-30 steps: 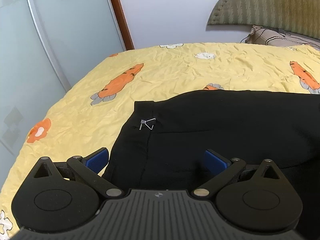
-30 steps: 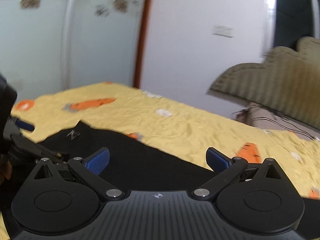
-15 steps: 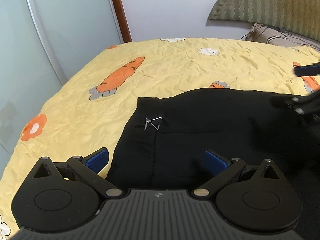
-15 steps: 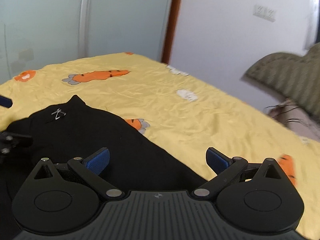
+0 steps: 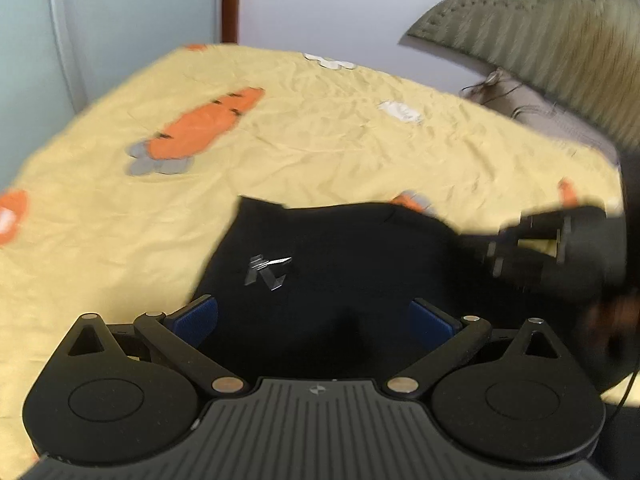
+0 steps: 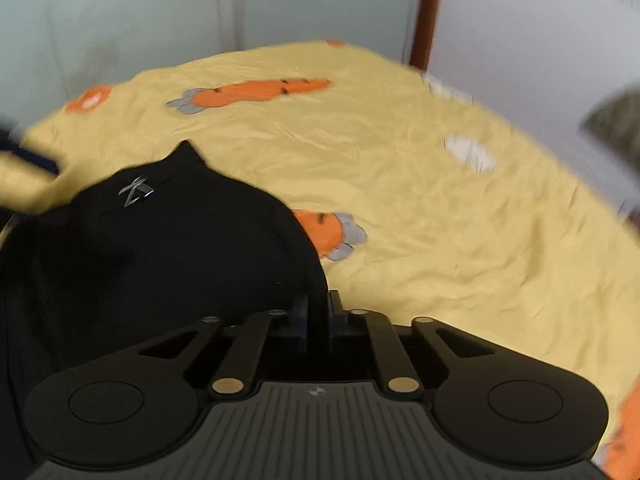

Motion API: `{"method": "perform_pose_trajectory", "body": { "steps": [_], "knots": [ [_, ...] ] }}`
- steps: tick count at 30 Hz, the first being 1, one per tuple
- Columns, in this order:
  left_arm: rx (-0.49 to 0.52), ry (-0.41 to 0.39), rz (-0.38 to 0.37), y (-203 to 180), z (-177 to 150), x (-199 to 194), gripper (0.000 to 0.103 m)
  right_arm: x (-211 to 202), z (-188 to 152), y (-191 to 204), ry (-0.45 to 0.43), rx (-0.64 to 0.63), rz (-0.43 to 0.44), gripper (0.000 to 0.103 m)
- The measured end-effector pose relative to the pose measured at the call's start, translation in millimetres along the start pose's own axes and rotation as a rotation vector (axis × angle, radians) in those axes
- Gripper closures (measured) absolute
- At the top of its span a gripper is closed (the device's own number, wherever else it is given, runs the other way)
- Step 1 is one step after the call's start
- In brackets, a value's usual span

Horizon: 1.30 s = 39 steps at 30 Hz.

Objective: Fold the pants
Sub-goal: 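Close the right gripper on the trouser waistband and lift it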

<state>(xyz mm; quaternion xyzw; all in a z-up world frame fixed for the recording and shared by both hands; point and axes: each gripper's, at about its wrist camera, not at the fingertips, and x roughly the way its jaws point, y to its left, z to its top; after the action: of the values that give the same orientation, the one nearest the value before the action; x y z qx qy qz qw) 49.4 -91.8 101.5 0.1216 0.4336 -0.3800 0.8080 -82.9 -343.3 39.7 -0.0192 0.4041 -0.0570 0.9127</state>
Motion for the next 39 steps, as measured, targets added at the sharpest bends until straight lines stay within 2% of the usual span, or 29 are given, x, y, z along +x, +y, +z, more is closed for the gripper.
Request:
{"method": "perform_pose_trajectory", "body": {
  "steps": [3,5,7,11,13,14,16,17,18,19,20,22,24,26,28,31,35,39],
  "knots": [
    [-0.096,0.051,-0.082,2.7,20.4,15.7,0.002,-29.7,-7.5,46.8,-0.075,-0.195,-0.136,0.096],
    [-0.175,0.113,-0.141,6.7,30.2,28.4,0.003,-46.6,-16.8,79.3,-0.113,-0.314,-0.223,0.096],
    [-0.254,0.163,-0.223,11.7,35.4,40.9,0.001,-60.4,-27.4,107.4,-0.144,-0.400,-0.284,0.096],
    [-0.424,0.296,-0.333,23.8,33.2,67.7,0.001,-77.7,-48.9,147.0,-0.193,-0.542,-0.406,0.096],
    [-0.506,0.338,-0.342,31.3,30.0,77.1,0.004,-80.8,-60.3,164.3,-0.200,-0.627,-0.454,0.096],
    [-0.541,0.329,-0.338,35.0,28.7,78.4,0.003,-81.4,-65.5,171.6,-0.199,-0.662,-0.476,0.096],
    [-0.556,0.327,-0.338,38.1,28.8,82.5,0.003,-83.6,-73.5,182.9,-0.200,-0.703,-0.506,0.096],
    [-0.561,0.345,-0.346,38.9,27.8,85.2,0.006,-84.0,-75.5,185.6,-0.201,-0.703,-0.512,0.096],
    [-0.569,0.352,-0.346,39.6,25.6,85.3,0.019,-85.7,-76.1,186.8,-0.200,-0.684,-0.510,0.096],
    [-0.561,0.348,-0.332,39.3,23.9,82.9,0.037,-87.6,-76.2,186.9,-0.203,-0.657,-0.510,0.096],
    [-0.545,0.343,-0.309,38.4,22.1,79.2,0.045,-87.3,-75.8,187.0,-0.204,-0.640,-0.507,0.096],
    [-0.543,0.315,-0.309,40.5,15.5,70.2,0.081,-89.2,-79.4,186.1,-0.203,-0.630,-0.512,0.096],
    [-0.530,0.270,-0.313,42.8,8.8,55.8,0.090,-91.1,-79.2,189.9,-0.204,-0.625,-0.520,0.096],
    [-0.475,0.200,-0.295,41.1,1.3,33.9,0.091,-96.0,-77.1,192.9,-0.215,-0.596,-0.506,0.096],
    [-0.379,0.121,-0.273,35.4,-12.1,2.9,0.091,-109.9,-77.6,197.5,-0.236,-0.556,-0.475,0.096],
    [-0.271,0.046,-0.258,35.2,-41.8,-40.3,0.091,-138.3,-85.3,214.9,-0.259,-0.520,-0.422,0.096],
    [-0.221,0.043,-0.239,53.8,-93.4,-71.2,0.090,-167.9,-104.1,247.8,-0.261,-0.507,-0.339,0.096],
    [-0.238,0.108,-0.187,74.4,-136.6,-67.1,0.090,-168.5,-121.8,277.9,-0.224,-0.515,-0.254,0.096]
  ]
}}
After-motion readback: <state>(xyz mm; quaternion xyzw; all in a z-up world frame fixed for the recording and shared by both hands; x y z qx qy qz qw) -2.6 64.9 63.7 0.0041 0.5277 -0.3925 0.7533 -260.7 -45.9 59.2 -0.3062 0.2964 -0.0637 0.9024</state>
